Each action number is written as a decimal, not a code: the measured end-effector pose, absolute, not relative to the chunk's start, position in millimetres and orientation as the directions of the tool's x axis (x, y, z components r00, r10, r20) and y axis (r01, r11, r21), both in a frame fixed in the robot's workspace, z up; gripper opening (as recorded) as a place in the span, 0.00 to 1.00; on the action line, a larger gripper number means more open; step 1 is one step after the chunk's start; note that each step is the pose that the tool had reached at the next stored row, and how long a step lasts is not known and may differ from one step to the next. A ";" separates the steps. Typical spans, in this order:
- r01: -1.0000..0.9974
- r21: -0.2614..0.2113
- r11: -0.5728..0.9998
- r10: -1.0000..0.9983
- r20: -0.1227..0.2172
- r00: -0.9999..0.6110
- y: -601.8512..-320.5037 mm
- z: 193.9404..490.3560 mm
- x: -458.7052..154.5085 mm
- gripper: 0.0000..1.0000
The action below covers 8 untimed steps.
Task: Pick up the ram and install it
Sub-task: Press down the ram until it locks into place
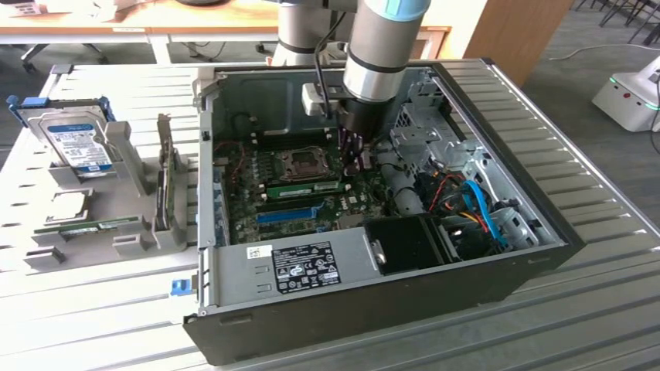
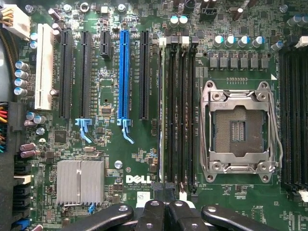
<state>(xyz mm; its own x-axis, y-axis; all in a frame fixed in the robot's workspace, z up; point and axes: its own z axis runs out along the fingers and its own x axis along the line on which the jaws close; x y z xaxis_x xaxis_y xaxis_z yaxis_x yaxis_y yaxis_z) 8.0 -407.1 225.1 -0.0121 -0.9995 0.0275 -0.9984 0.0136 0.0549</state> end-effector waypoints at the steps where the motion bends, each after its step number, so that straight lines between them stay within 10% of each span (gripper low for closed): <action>1: -0.998 0.055 0.014 -1.000 0.027 -0.012 -407.1 224.9 8.0 0.10; 8: -0.998 0.055 0.014 -1.000 0.028 -0.012 -407.1 223.6 7.9 0.10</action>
<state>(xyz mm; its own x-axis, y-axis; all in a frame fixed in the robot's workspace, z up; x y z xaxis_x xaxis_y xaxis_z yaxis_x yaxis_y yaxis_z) 7.9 -407.1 223.6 -0.0121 -0.9995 0.0277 -0.9984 0.0136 0.0549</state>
